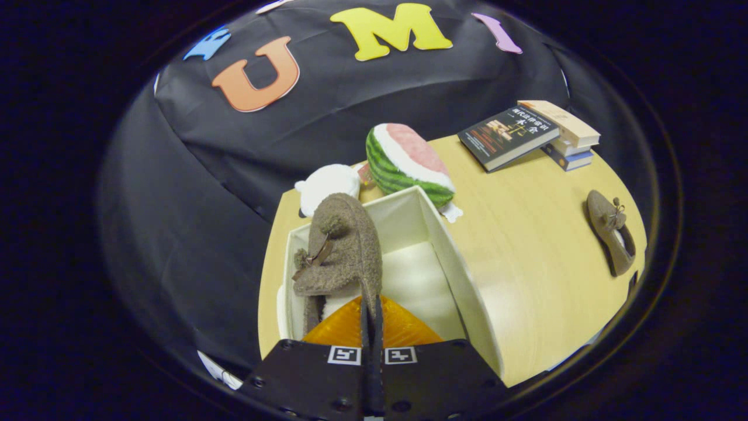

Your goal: Open the storage box then place both shoes into the box .Put the left shoe in first, then the right shoe, with the right side of both shoes facing outward in a uniform manner.

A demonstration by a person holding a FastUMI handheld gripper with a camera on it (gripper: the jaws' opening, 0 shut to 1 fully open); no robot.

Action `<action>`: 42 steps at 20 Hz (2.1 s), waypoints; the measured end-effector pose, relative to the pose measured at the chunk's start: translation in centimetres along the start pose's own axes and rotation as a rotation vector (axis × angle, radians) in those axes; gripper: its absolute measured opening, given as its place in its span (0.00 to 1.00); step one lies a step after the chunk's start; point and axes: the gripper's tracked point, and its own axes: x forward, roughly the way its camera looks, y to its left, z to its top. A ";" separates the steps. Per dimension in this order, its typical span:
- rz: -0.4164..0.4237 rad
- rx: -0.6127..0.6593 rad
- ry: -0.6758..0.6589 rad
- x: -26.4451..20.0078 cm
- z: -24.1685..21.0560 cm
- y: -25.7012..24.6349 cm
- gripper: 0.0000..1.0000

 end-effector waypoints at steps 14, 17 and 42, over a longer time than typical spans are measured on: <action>-0.035 0.038 0.148 5.3 -4.7 -0.2 0.00; -0.062 0.011 0.200 6.8 -5.9 -0.4 0.01; 0.030 -0.263 -0.361 -16.5 10.0 -13.9 0.96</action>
